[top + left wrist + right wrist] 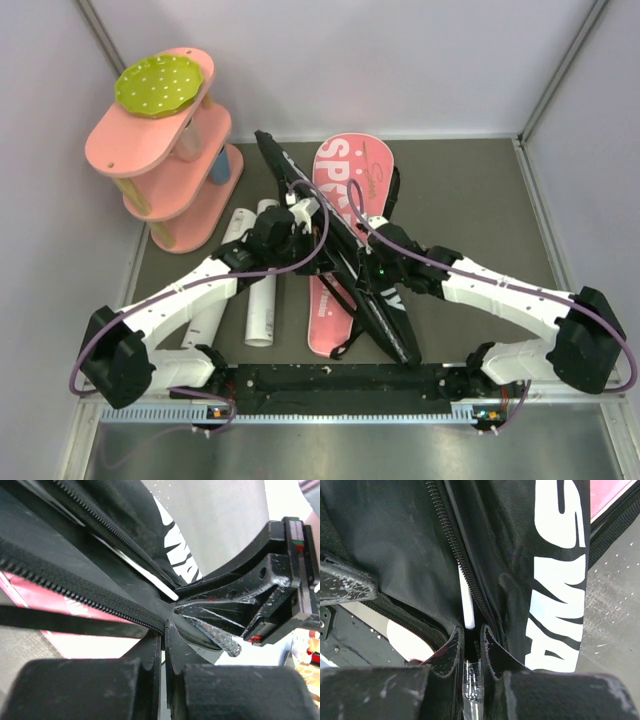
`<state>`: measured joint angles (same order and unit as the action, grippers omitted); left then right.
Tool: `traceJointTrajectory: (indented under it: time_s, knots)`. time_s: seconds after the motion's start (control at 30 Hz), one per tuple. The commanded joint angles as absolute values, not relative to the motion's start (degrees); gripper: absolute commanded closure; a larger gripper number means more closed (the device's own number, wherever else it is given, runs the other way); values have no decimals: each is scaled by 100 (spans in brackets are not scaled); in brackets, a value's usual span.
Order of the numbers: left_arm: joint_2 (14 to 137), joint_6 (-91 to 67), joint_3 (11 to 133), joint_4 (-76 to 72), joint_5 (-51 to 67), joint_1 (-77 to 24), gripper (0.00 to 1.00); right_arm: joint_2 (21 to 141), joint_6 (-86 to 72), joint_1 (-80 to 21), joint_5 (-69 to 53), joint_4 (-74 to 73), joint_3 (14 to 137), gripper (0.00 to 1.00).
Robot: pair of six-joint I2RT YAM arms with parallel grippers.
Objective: Pack up the badminton gear
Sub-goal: Adjust the racket bag at the center of the board.
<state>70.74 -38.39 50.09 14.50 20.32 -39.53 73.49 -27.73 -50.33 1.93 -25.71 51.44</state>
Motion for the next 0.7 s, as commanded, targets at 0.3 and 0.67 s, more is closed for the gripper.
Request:
traceJointTrajectory:
  time_s: [0.3, 0.67]
  knots:
    - [6556, -3164, 6107, 1775, 2663, -4184, 100, 6864, -4093, -4492, -2518, -547, 4799, 100]
    - [7443, -3269, 6864, 1890, 2838, -4184, 100, 7294, -4702, -3921, -3375, 579, 3809, 100]
